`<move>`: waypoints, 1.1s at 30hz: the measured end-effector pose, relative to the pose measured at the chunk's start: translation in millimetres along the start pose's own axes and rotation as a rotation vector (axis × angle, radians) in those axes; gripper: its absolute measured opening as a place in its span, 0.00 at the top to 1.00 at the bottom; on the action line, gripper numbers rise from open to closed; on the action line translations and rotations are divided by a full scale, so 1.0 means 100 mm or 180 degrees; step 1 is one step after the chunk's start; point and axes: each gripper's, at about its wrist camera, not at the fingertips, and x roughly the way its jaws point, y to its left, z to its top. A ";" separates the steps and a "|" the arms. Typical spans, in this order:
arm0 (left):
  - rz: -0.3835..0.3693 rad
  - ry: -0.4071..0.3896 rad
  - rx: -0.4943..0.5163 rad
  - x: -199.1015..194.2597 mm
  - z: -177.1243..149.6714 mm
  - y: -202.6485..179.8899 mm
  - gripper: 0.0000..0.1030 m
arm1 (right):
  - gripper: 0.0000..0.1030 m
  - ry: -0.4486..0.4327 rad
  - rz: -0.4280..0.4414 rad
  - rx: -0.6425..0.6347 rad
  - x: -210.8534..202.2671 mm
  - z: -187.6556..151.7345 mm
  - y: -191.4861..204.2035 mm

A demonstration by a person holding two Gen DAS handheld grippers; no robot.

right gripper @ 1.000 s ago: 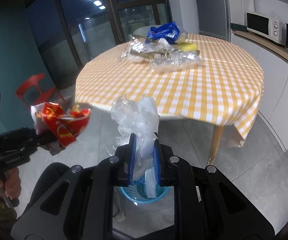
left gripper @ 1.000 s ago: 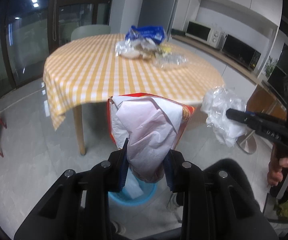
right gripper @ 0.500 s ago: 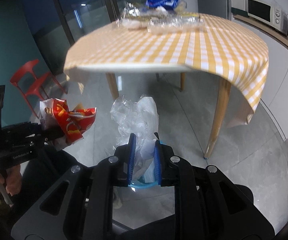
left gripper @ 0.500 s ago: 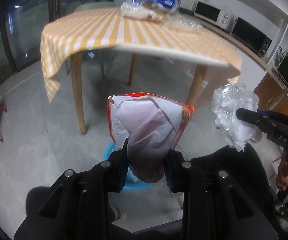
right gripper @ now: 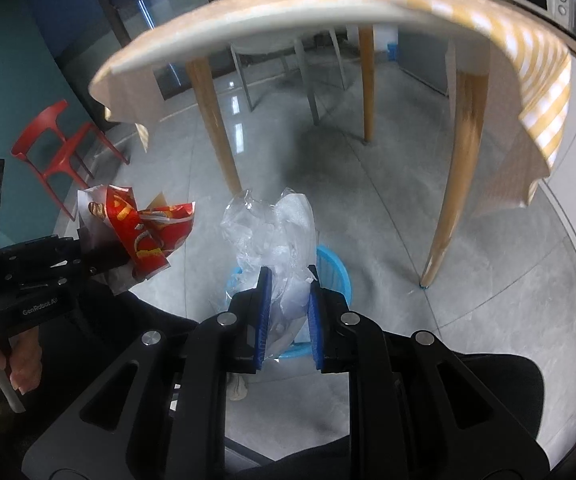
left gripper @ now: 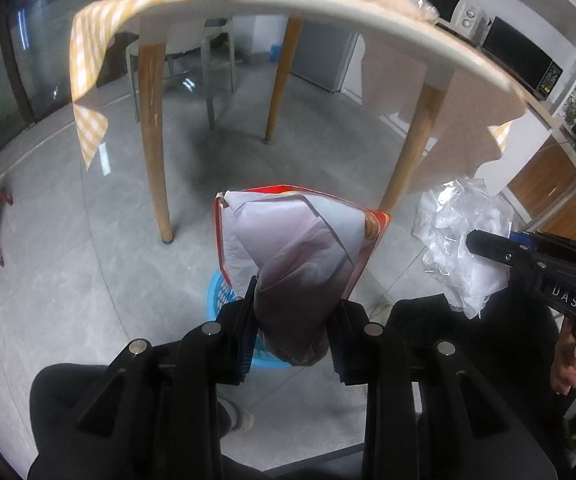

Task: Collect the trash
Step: 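Carry the chip bag and clear bag in both grippers over the wastebasket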

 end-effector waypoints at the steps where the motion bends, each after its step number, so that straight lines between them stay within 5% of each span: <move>1: 0.0013 0.0038 -0.0019 0.07 -0.01 0.03 0.71 | 0.83 0.0035 -0.0006 0.0008 0.07 -0.01 -0.01; 33: 0.0251 0.0817 -0.0268 1.54 0.04 0.42 0.71 | 0.83 0.0971 0.0101 0.0470 1.72 -0.10 -0.38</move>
